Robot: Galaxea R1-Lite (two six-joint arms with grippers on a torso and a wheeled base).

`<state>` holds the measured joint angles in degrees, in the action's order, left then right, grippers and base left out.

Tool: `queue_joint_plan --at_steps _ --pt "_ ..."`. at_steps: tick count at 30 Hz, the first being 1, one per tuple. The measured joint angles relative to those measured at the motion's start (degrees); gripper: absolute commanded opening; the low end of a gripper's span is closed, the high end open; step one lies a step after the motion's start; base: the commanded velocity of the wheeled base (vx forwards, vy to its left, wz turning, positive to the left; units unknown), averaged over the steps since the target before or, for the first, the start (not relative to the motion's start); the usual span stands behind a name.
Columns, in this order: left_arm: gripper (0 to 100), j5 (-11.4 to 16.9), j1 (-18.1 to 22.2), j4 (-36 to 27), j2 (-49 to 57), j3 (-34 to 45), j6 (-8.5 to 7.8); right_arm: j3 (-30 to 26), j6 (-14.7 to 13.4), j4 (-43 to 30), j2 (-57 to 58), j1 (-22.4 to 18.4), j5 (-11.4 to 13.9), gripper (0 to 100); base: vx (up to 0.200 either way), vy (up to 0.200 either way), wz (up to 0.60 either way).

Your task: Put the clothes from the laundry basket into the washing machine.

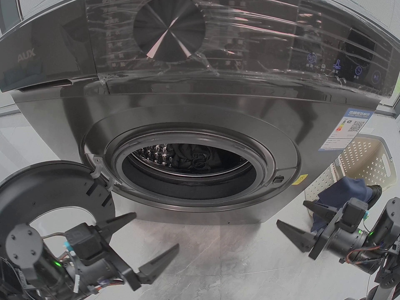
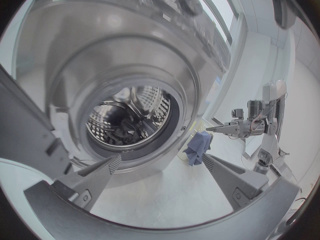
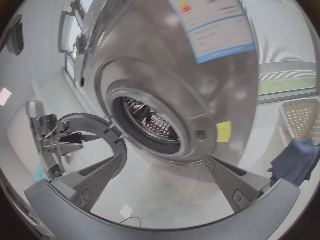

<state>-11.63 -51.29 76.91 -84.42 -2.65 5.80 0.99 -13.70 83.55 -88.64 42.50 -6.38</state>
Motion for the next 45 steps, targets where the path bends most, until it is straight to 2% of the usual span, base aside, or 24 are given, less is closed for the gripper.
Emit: queue_joint_plan --at_steps 5,10,15,18,23,28,34,39,42,45 --pt "100 -0.05 4.33 -6.30 10.75 1.38 -0.56 0.00 0.65 -3.24 5.21 -6.62 -0.73 100 -0.200 0.000 0.00" --pt "100 0.83 10.14 -16.81 21.71 1.63 -1.12 0.02 1.74 -10.23 10.75 -9.78 -1.04 100 -0.200 0.000 0.00" --pt "100 4.08 17.52 -26.99 33.46 1.66 -1.34 0.00 2.76 -22.32 19.54 -12.57 -1.10 100 -0.200 0.000 0.00" --pt "100 6.62 21.58 -33.21 39.72 1.66 -1.40 0.00 4.53 -30.07 26.45 -15.06 -0.95 100 -0.200 0.000 0.00" --pt "100 9.64 27.20 -45.36 49.64 1.66 -1.45 -0.02 7.77 -44.34 38.75 -20.72 0.55 100 -0.160 0.000 0.00" --pt "100 11.20 31.94 -53.38 58.45 1.63 -1.40 -0.02 9.63 -57.23 51.98 -27.65 2.35 100 0.000 0.000 0.00" --pt "100 11.84 35.85 -61.17 65.60 1.63 -1.34 0.00 10.36 -68.84 64.89 -32.91 3.84 100 0.000 -0.100 0.00" --pt "100 12.78 41.47 -70.40 72.41 1.63 -1.32 0.00 10.92 -79.68 77.37 -38.34 6.81 100 0.000 -0.200 0.00" --pt "100 13.37 45.59 -71.69 75.11 1.63 -2.57 0.00 11.35 -81.32 81.68 -40.74 6.58 100 0.000 -0.200 0.00" --pt "100 14.38 50.30 -72.24 77.59 1.63 -5.14 0.00 11.74 -82.08 84.70 -42.01 5.34 100 0.000 -0.200 0.00"
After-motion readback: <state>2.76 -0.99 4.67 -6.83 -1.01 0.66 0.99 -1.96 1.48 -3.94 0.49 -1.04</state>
